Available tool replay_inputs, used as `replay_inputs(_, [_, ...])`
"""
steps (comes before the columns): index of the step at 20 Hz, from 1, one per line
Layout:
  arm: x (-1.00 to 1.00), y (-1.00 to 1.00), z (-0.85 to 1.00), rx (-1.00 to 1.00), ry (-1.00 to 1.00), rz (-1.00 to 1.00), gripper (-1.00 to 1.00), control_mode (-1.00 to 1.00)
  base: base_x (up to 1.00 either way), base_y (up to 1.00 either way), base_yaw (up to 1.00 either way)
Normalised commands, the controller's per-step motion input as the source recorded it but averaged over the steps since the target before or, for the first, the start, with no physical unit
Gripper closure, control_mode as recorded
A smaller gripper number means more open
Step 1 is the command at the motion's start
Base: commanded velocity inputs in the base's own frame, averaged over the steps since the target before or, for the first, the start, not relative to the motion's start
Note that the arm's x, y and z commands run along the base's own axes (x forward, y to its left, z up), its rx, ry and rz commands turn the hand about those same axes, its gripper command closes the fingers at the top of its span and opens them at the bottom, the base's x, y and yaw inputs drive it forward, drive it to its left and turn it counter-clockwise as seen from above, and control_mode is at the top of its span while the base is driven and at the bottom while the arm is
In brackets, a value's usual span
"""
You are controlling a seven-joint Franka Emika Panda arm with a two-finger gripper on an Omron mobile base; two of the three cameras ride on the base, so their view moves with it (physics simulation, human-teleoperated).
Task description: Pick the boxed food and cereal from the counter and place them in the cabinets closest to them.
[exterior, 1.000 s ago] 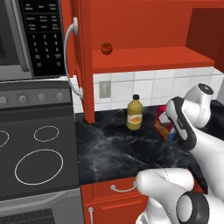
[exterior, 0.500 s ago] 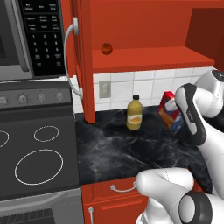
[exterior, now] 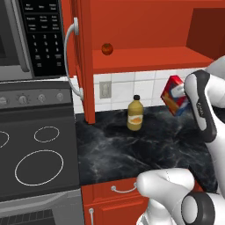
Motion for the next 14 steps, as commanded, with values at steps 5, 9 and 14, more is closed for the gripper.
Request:
replay_inputs(5, [-0.21,0.00,0.65,0.00,-0.10,0.00,1.00,-1.00,0.00,0.00,0.00])
replay_inputs(9, [-0.30,0.00,0.61,0.00,-0.10,0.00,1.00,-1.00,0.00,0.00,0.00])
replay_inputs(14, [-0.19,0.00,0.71,0.00,-0.12,0.00,1.00,-1.00,0.00,0.00,0.00])
